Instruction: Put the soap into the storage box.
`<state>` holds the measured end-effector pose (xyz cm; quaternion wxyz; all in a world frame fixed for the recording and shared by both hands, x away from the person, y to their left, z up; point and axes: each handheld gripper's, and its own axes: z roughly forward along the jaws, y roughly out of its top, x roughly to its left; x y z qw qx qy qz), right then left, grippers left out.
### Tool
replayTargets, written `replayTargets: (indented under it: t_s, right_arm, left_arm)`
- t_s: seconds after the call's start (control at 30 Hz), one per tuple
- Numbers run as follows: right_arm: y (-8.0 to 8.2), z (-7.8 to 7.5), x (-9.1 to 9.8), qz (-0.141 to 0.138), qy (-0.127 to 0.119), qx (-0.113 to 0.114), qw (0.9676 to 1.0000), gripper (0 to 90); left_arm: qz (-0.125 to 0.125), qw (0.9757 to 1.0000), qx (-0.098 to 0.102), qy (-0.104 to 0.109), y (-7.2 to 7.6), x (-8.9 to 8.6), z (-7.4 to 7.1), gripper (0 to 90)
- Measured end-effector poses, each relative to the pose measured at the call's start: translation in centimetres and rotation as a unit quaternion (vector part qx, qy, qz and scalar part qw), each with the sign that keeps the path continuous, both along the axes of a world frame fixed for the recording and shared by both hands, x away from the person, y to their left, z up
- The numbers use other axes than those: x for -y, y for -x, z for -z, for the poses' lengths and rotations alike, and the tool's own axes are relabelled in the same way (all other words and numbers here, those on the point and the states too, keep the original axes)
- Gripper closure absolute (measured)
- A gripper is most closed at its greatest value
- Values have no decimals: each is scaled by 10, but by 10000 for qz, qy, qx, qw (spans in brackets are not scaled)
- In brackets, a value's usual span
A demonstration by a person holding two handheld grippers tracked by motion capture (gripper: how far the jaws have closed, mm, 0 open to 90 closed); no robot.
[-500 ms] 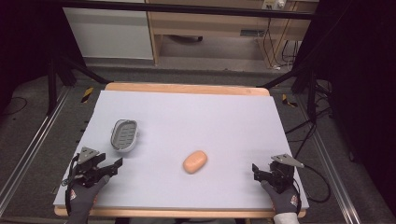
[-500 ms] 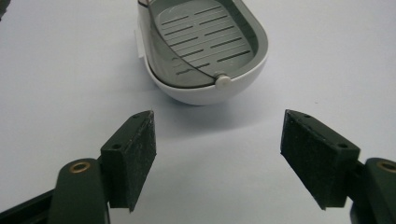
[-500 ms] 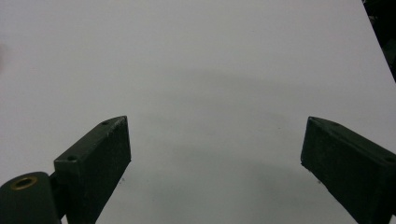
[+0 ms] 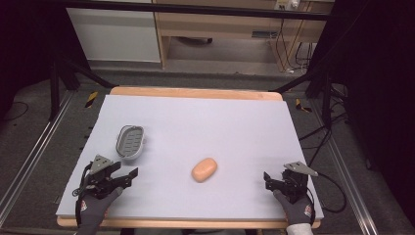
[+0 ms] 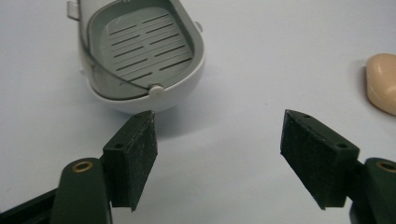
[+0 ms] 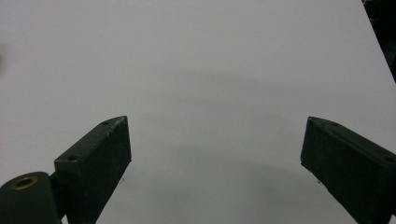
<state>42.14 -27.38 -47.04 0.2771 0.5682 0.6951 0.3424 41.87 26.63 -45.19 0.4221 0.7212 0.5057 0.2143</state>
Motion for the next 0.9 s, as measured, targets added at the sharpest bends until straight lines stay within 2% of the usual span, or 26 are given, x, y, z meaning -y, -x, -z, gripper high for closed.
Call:
replayTargets:
  t_s: [0.23, 0.57, 0.7, 0.8, 0.9]
  right_arm:
    - [0, 0, 0, -13, -1, -15, 10000, 85]
    - [0, 1, 1, 24, 22, -15, 10000, 85]
    - [0, 0, 0, 8, -2, 3, 10000, 85]
    - [0, 1, -1, -18, 38, -9, 10000, 84]
    - [0, 1, -1, -16, 46, 0, 10000, 84]
  left_arm:
    - [142, 9998, 47, -125, 0, 13, -4, 256]
    - [303, 9994, 98, -148, -3, 28, -11, 252]
    - [396, 9989, 174, -192, -6, 34, -20, 250]
    - [460, 9985, 279, -130, -9, 40, -30, 249]
    - [510, 9982, 296, -134, -13, 45, -35, 248]
